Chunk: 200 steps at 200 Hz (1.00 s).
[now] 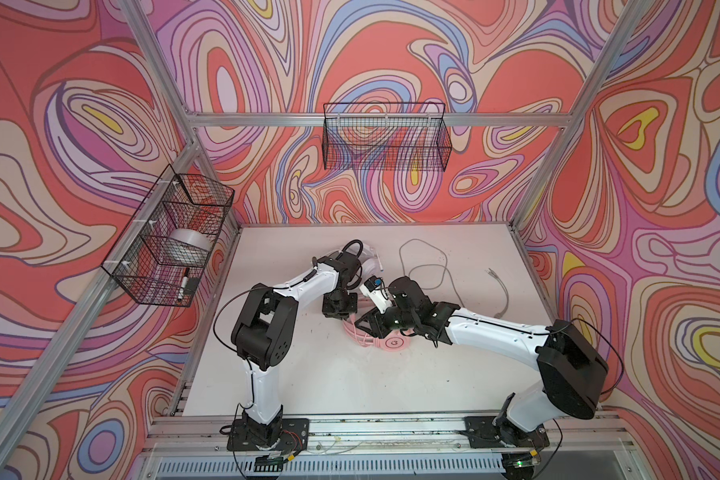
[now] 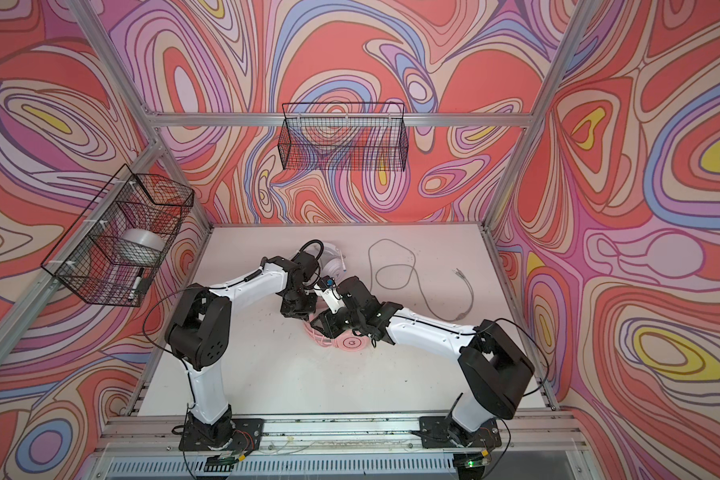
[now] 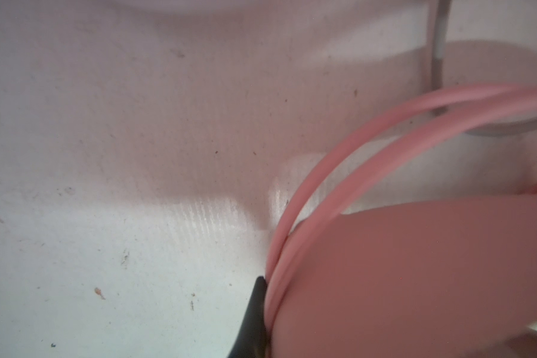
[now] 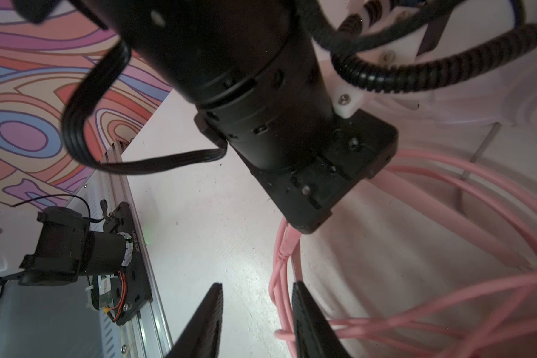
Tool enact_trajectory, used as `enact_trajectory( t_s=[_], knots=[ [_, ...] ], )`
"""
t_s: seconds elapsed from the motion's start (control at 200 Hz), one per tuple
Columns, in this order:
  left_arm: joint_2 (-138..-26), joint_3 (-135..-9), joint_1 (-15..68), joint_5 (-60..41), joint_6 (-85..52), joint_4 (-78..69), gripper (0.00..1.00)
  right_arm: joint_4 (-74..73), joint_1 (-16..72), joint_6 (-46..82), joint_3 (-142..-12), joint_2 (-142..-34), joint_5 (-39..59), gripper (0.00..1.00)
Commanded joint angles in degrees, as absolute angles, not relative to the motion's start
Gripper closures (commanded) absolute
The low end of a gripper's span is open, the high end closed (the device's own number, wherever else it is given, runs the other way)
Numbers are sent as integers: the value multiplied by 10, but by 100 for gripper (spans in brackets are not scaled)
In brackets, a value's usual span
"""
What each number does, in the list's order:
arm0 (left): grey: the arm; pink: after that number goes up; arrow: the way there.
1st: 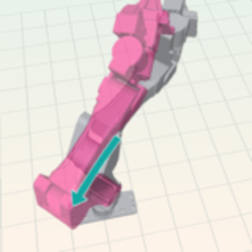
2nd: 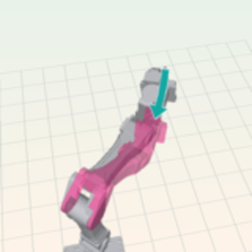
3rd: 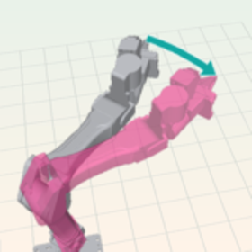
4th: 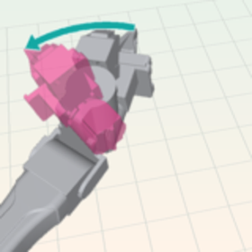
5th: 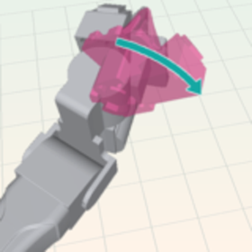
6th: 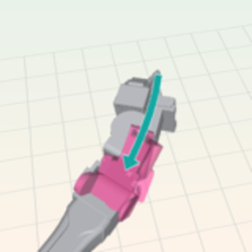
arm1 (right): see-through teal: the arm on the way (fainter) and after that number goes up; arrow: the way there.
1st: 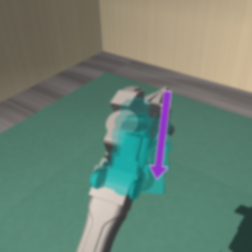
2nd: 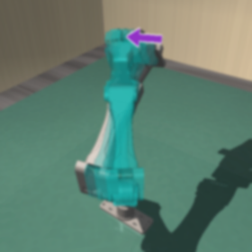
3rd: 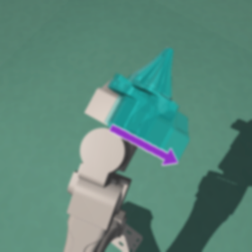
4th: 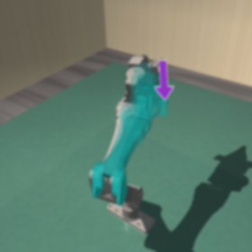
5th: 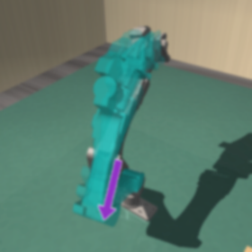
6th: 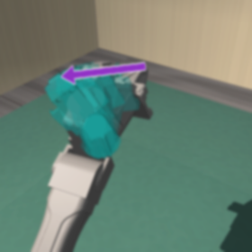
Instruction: Wrap the headphones
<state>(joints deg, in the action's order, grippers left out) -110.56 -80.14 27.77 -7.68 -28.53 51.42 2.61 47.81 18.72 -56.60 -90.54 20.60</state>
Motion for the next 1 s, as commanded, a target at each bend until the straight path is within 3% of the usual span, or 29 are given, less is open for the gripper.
enact_trajectory(
  t_s=[0.0,0.721,0.997],
  knots=[
    [-1106,-800,276,-103,-285,514,100,-18,484,237,-557,-920,182,62],
    [-1099,-792,274,-104,-285,512,100,-49,488,302,-561,-983,177,69],
    [-1099,-783,269,-105,-283,509,100,-62,489,271,-523,-917,160,69]
  ],
)
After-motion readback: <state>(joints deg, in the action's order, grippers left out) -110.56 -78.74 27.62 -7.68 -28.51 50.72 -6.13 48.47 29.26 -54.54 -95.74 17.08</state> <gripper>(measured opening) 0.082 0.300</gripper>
